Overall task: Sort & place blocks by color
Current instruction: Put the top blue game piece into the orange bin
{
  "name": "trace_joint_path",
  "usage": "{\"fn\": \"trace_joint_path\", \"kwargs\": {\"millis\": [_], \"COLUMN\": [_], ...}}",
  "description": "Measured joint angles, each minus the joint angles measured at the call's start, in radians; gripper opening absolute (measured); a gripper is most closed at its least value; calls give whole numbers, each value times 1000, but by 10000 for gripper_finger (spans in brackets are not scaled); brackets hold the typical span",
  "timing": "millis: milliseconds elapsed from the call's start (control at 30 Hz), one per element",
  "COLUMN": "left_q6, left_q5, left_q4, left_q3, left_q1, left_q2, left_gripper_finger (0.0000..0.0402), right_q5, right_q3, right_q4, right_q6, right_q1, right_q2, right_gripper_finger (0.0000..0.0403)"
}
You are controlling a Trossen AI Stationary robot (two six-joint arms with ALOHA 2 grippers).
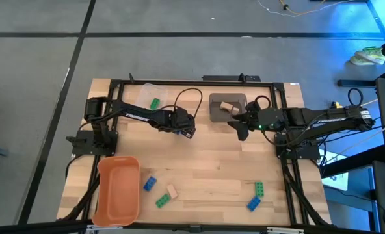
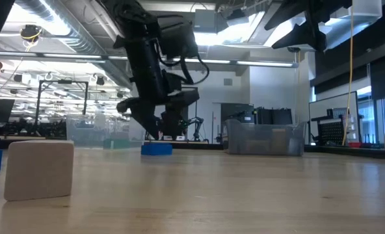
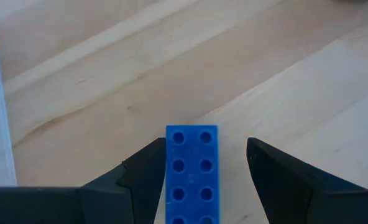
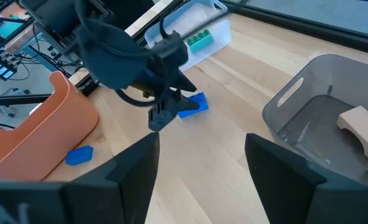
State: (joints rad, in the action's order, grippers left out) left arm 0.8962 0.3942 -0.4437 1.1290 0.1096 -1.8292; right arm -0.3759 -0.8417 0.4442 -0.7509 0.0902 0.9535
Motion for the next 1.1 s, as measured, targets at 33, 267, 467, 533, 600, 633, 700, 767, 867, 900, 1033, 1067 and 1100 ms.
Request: {"fn": "trace_joint_path", "kwargs": {"millis": [33, 267, 467, 533, 600, 633, 700, 767, 867, 900, 1033, 1067, 1100], "left_q6": [-11, -16, -31, -51, -89, -104, -142, -184, -264, -290, -389, -412, -431], "left_q5": [-2, -58, -108, -115, -123, -125, -144, -176, -263, -283, -373, -381, -378], "left_q4": [-5, -5, -9, -16, -20, -26, -51, -71, -116, -122, -136, -129, -127], "left_q3": [0, 0, 4, 5, 5, 4, 2, 2, 0, 0, -5, -4, -4], "left_q1": [3, 20, 18, 14, 11, 9, 10, 11, 20, 24, 41, 46, 49], "left_q2": [-3, -49, -87, -91, -91, -89, -77, -70, -45, -37, 46, 84, 127], "left_gripper_finger": [215, 215, 215, 215, 213, 209, 194, 165, 126, 127, 127, 127, 127], "right_q5": [0, -1, -24, -24, -24, -24, -25, -28, -36, -36, -37, -39, -42], "right_q3": [0, 0, 0, 0, 0, 0, 0, 0, 0, 0, 0, 0, 0], "right_q4": [0, 0, -2, -3, -3, -3, -3, -3, -3, -3, -7, -8, -8], "right_q6": [0, 0, 0, 0, 0, 0, 0, 0, 0, 0, 0, 1, 1], "right_q1": [0, 0, -1, -1, -1, -1, -1, -1, -2, -2, -2, -2, -2], "right_q2": [0, 0, 0, 0, 0, 0, 0, 0, 0, 0, 0, 0, 0], "right_gripper_finger": [237, 237, 237, 237, 237, 237, 237, 237, 237, 237, 237, 237, 237]}}
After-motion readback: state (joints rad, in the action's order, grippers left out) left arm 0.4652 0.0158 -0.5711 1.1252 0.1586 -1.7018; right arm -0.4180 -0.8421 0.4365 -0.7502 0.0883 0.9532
